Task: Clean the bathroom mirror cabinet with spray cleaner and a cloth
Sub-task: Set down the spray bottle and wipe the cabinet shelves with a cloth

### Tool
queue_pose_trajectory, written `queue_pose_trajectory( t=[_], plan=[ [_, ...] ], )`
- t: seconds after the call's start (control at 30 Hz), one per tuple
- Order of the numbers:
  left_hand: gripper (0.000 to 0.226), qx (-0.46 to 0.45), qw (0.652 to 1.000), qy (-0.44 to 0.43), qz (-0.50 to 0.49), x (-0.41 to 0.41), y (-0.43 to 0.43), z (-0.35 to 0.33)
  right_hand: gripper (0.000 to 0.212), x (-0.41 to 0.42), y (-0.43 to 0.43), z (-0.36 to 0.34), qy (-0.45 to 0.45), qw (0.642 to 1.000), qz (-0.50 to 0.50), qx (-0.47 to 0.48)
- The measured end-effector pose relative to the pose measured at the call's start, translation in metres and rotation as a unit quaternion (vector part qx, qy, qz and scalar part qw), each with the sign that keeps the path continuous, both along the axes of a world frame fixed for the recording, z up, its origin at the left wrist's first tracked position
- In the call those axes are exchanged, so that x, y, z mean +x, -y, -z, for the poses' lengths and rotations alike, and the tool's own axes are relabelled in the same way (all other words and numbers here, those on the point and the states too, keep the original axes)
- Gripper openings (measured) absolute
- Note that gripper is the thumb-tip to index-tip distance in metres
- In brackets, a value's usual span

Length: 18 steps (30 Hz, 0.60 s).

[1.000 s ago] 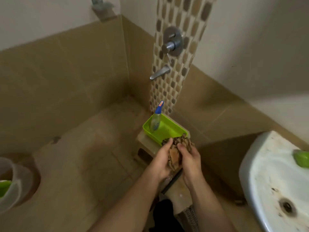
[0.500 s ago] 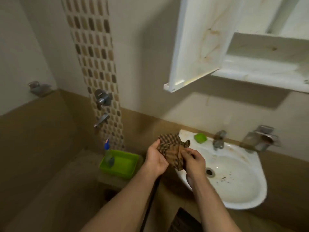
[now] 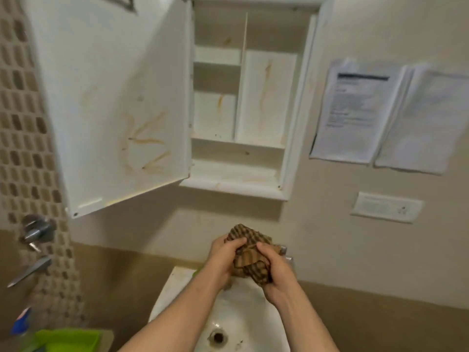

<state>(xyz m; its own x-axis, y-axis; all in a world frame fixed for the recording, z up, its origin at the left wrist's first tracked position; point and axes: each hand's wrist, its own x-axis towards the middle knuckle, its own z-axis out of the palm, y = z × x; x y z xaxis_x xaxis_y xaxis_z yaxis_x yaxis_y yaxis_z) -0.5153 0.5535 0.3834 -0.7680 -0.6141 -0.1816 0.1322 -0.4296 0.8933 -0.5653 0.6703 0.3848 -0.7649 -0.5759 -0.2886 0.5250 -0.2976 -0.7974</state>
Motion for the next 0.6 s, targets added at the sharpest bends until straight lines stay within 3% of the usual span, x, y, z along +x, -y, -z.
queue_pose_trajectory(
  t=[0.07,0.13,0.27,0.37,0.47,0.5,0.53,0.57,0.6],
  plan=[
    [0.016,-0.064,0.998,-0.001,-0.024,-0.02,-0.005,-0.026,0.038,-0.02,-0.004,-0.028,-0.007,1.0,0.004,-0.011],
    [0.019,-0.124,0.991,0.009,-0.052,-0.035,-0.007,-0.05,0.036,-0.034,-0.008,-0.051,-0.028,0.998,-0.04,0.042],
    [0.017,-0.262,0.963,-0.008,-0.068,-0.062,-0.005,-0.109,0.026,-0.057,-0.015,-0.129,-0.122,0.983,-0.12,0.066],
    [0.024,-0.313,0.935,-0.093,-0.142,-0.08,-0.002,-0.186,0.02,-0.072,-0.012,-0.215,-0.228,0.969,-0.094,0.03],
    [0.038,-0.388,0.892,-0.148,-0.178,-0.087,0.004,-0.252,0.015,-0.076,-0.008,-0.299,-0.361,0.932,0.024,0.012],
    [0.045,-0.434,0.868,-0.159,-0.182,-0.088,0.008,-0.275,0.022,-0.081,-0.007,-0.332,-0.437,0.895,0.086,-0.004],
    [0.051,-0.481,0.842,-0.159,-0.184,-0.087,0.01,-0.289,0.032,-0.084,-0.01,-0.357,-0.533,0.83,0.161,-0.009],
    [0.056,-0.532,0.807,-0.158,-0.201,-0.087,0.017,-0.312,0.043,-0.088,-0.009,-0.39,-0.645,0.722,0.251,-0.01],
    [0.059,-0.583,0.77,-0.145,-0.215,-0.086,0.021,-0.322,0.054,-0.095,-0.009,-0.411,-0.738,0.587,0.331,0.031]
  ],
)
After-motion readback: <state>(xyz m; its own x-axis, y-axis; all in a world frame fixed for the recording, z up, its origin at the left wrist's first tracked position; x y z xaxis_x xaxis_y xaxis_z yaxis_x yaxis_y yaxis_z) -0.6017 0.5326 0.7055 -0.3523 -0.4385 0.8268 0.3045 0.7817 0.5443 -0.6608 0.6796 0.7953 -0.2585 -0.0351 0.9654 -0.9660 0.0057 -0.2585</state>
